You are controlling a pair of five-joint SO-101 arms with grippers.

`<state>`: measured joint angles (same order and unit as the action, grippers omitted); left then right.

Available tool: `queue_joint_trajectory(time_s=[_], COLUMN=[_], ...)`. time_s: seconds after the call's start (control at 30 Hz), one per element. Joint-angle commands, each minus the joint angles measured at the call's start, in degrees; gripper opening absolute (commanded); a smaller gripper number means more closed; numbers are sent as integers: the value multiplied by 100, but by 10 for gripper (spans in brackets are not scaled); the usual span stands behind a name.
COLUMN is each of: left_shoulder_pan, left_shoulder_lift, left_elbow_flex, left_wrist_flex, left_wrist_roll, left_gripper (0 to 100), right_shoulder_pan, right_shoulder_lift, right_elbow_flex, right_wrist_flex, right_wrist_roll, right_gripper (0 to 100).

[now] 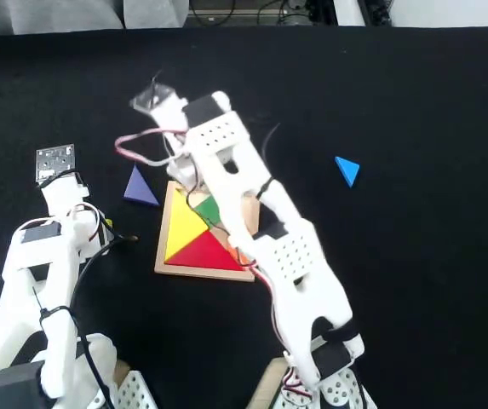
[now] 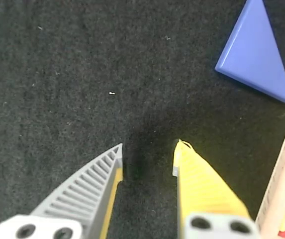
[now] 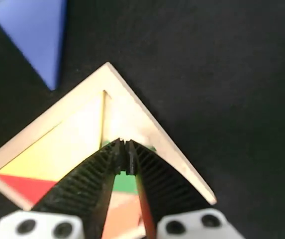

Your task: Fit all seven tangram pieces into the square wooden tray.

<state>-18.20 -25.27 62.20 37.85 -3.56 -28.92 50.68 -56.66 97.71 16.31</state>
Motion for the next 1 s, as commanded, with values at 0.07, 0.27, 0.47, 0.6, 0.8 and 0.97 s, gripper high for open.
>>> queue_joint_trajectory(time_s=[0.07,0.27,0.47,0.6,0.8,0.97], left_shoulder_pan=[-22,-22,-22,-22,-22,-22], left_shoulder_lift=[-26,-26,-26,-26,-18,-18], left_elbow_flex=[-75,-75,-75,-75,-75,-75], left_wrist_flex=[-114,-114,-114,-114,-114,-114], left_wrist_roll=[62,62,62,62,62,62], left_gripper=[170,170,170,170,170,170], right_shoulder_pan=[941,2180,3297,3938,4325,4519], right_shoulder_lift=[-1367,-2756,-4127,-4664,-4804,-4338], right_elbow_flex=[-549,1147,3011,3916,4769,5437], right_wrist_flex=[352,352,-35,-712,-1468,-3112], right_wrist_roll=[44,958,1451,1486,1512,1503], right_gripper=[11,11,11,11,11,11])
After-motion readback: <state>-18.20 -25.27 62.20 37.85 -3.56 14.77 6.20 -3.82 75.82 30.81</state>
